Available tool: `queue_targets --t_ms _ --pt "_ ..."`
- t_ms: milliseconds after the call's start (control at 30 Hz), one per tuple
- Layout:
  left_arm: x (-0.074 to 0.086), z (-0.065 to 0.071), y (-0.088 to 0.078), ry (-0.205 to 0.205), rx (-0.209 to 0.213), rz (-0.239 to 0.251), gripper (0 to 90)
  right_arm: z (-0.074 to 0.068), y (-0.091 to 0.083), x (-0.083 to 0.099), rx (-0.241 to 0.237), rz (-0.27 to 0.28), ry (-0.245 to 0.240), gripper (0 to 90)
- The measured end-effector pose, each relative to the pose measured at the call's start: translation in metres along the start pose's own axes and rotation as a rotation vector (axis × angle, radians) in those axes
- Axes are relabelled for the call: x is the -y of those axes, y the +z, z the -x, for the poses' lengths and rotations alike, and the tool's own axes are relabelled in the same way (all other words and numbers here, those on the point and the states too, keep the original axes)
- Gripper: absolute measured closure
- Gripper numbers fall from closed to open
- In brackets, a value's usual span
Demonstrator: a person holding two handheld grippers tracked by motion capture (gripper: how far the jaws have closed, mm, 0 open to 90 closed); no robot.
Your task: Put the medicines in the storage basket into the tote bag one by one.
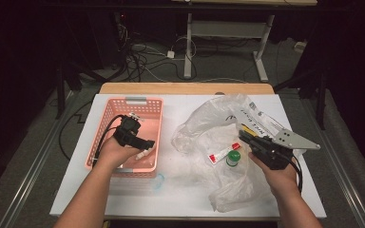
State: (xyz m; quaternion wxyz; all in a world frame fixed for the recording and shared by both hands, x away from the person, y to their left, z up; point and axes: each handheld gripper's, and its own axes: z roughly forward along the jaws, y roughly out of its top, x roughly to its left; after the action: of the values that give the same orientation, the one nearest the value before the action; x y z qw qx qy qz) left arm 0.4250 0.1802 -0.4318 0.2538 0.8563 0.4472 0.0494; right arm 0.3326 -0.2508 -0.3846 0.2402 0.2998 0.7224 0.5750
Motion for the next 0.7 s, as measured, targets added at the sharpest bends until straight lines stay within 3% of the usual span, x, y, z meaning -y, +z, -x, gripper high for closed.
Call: queue_targets --t_ms 167,367,600,700 --pt "-0.002 0.0 0.012 0.006 0.008 -0.105 23.0 0.0 0.0 0.0 0.0 0.001 -0.001 90.0" --pt "-0.003 0.004 0.022 0.029 0.02 -0.188 39.8 0.0 0.001 0.0 -0.002 0.0 -0.001 90.0" --pt "-0.003 0.006 0.026 0.053 0.03 -0.204 57.3 0.0 0.001 0.001 -0.003 -0.002 -0.001 90.0" --pt "-0.003 0.005 0.026 0.046 0.035 -0.198 57.6 -0.001 0.001 0.001 -0.004 -0.007 0.001 90.0"
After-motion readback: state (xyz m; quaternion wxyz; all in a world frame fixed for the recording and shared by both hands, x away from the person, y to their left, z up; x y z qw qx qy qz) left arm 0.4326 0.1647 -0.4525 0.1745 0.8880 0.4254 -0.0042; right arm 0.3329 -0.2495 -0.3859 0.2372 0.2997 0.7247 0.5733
